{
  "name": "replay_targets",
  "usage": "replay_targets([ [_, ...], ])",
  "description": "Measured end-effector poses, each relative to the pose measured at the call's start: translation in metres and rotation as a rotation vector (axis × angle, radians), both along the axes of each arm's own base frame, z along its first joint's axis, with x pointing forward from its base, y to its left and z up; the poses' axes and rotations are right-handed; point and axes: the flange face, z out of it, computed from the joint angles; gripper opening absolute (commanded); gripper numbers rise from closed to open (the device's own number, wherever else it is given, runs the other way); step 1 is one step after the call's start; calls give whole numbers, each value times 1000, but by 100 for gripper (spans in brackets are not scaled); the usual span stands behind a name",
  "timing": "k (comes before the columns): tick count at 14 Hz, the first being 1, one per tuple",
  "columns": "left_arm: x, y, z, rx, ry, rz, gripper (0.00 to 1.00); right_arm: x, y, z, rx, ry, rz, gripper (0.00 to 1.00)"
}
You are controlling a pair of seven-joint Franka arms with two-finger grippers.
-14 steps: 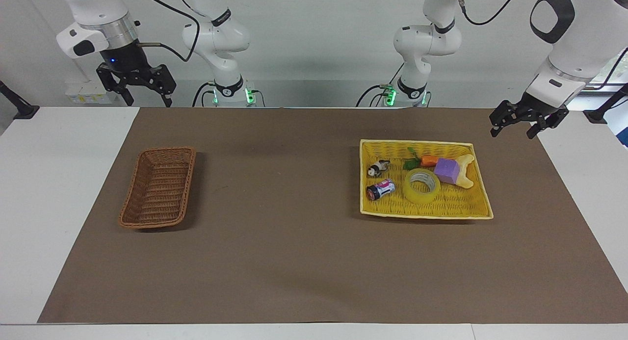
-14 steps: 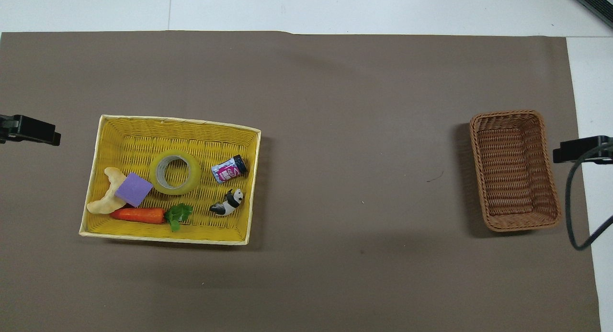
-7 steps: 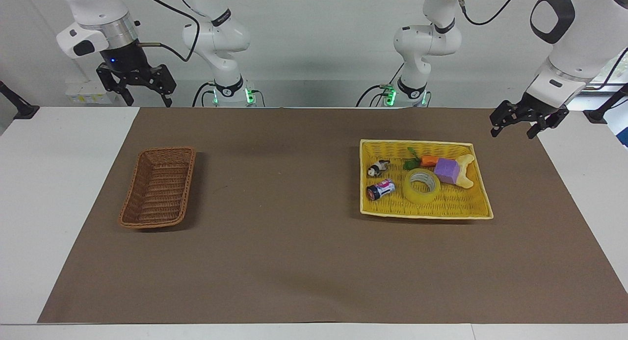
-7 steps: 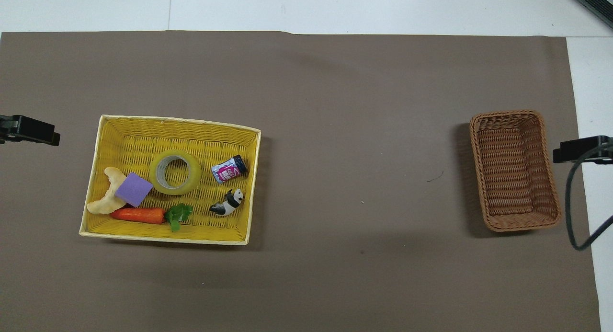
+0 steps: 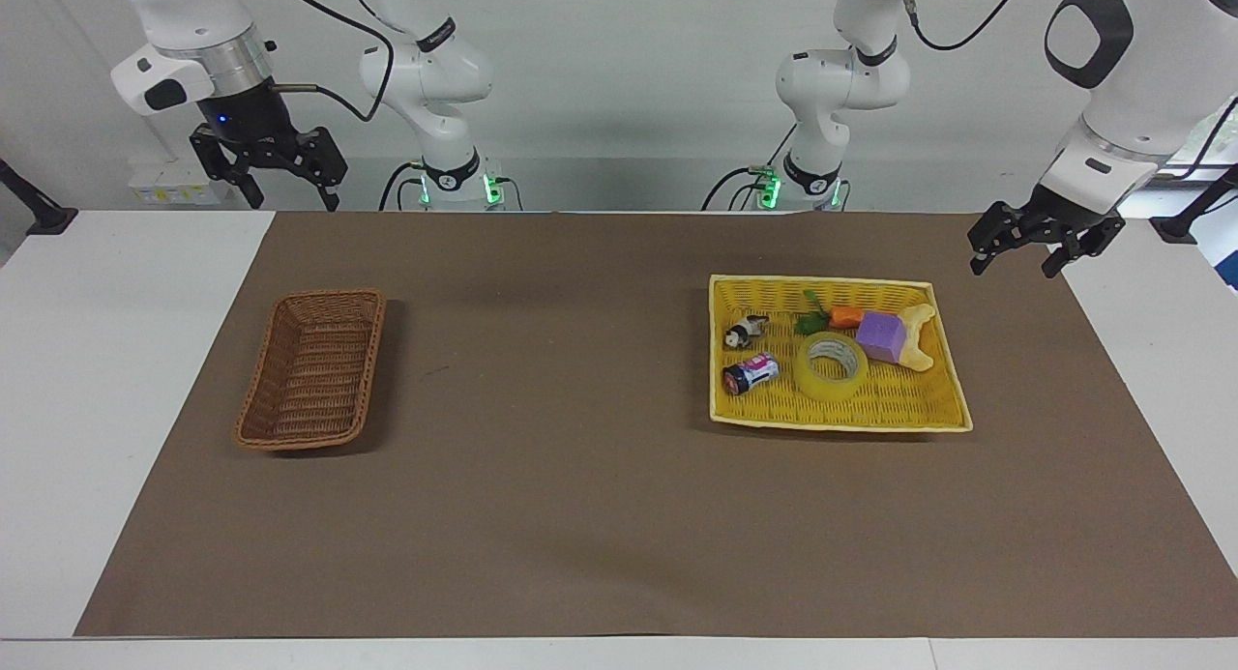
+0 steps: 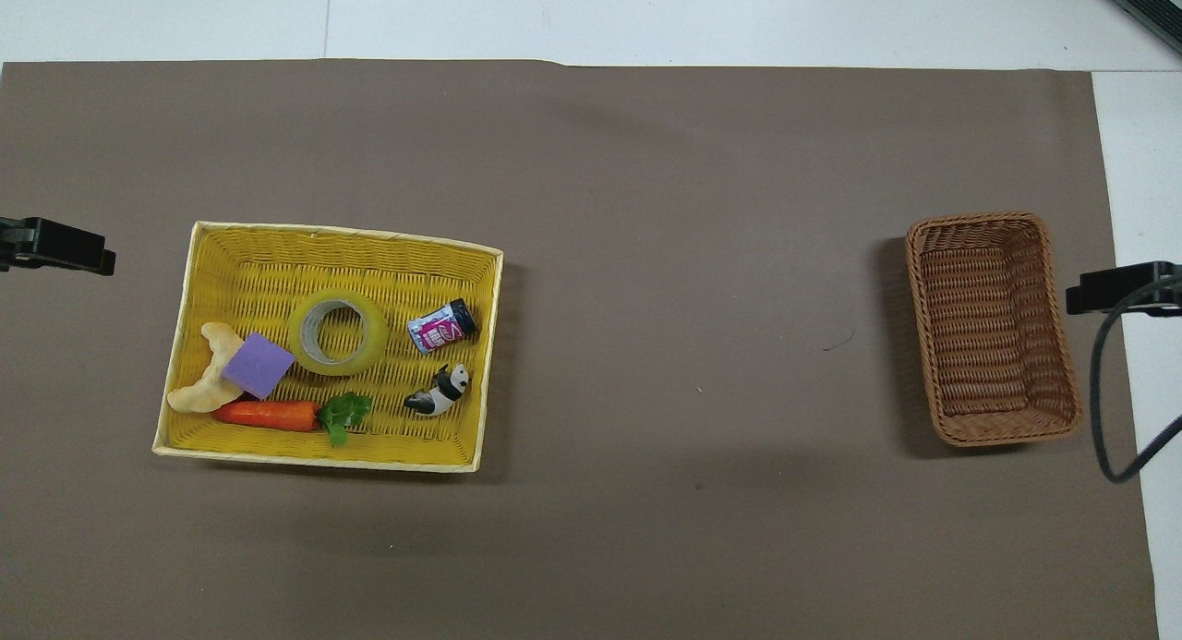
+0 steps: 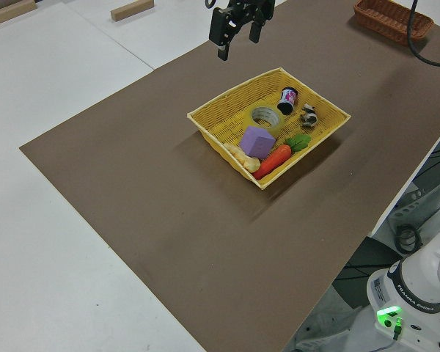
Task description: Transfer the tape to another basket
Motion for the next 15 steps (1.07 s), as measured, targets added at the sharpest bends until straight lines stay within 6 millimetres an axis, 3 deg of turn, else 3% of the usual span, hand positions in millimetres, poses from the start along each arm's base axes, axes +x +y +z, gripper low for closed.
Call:
replay_targets([
  [6, 9, 0, -35, 2, -40, -1, 100, 0, 0, 0, 0, 0, 0, 100],
  [12, 21, -2, -117, 10, -48, -20, 100, 0, 0, 0, 0, 0, 0, 100],
  [15, 27, -22, -153, 13, -20, -59, 100, 0, 0, 0, 0, 0, 0, 100],
])
